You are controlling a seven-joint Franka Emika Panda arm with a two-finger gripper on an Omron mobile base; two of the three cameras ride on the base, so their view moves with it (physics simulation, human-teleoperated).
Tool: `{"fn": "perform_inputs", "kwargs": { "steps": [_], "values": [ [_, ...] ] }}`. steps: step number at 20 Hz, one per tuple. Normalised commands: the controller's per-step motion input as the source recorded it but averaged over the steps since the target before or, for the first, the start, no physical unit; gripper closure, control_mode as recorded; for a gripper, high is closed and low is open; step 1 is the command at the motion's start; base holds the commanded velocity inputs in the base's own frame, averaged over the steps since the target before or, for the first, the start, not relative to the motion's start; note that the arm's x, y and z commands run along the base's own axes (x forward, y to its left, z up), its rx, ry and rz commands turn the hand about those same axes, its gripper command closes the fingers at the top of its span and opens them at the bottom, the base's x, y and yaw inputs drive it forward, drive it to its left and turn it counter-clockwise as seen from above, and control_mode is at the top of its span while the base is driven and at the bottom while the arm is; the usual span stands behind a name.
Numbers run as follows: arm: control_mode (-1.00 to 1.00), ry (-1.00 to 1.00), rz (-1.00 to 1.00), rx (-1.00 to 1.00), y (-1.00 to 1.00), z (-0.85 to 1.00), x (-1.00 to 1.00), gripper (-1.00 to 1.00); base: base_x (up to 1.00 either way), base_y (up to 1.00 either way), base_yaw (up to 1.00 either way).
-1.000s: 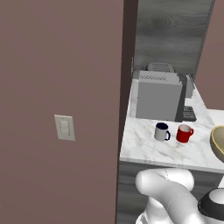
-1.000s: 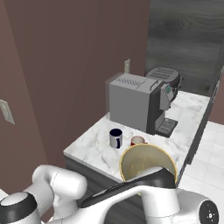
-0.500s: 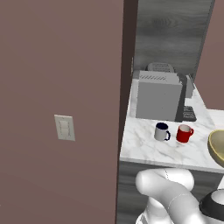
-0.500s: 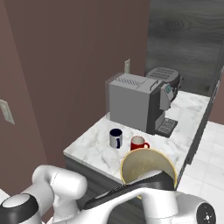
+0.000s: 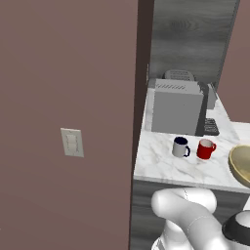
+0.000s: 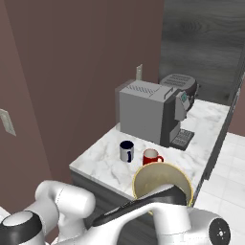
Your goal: Clear the mugs and bowl far away from the sink.
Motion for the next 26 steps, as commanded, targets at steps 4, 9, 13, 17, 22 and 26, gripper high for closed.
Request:
{"fn": "perform_inputs", "kwargs": {
  "steps": [4, 9, 13, 17, 22, 26],
  "values": [
    [-1.00, 0.00, -0.01, 0.00, -0.10, 0.00, 0.20, 1.00, 0.00, 0.00, 0.00],
    [-1.00, 0.00, -0.01, 0.00, -0.13, 0.00, 0.21, 1.00, 0.00, 0.00, 0.00],
    [-1.00, 0.00, -0.01, 0.00, -0.10, -0.02, 0.24, 1.00, 0.00, 0.00, 0.00],
    [-1.00, 0.00, -0.02, 0.00, -0.03, -0.04, 0.24, 1.00, 0.00, 0.00, 0.00],
    [-1.00, 0.00, -0.02, 0.00, 0.00, -0.06, 0.23, 1.00, 0.00, 0.00, 0.00],
    [-1.00, 0.00, -0.02, 0.00, 0.00, -0.10, 0.19, 1.00, 0.00, 0.00, 0.00]
  ]
}}
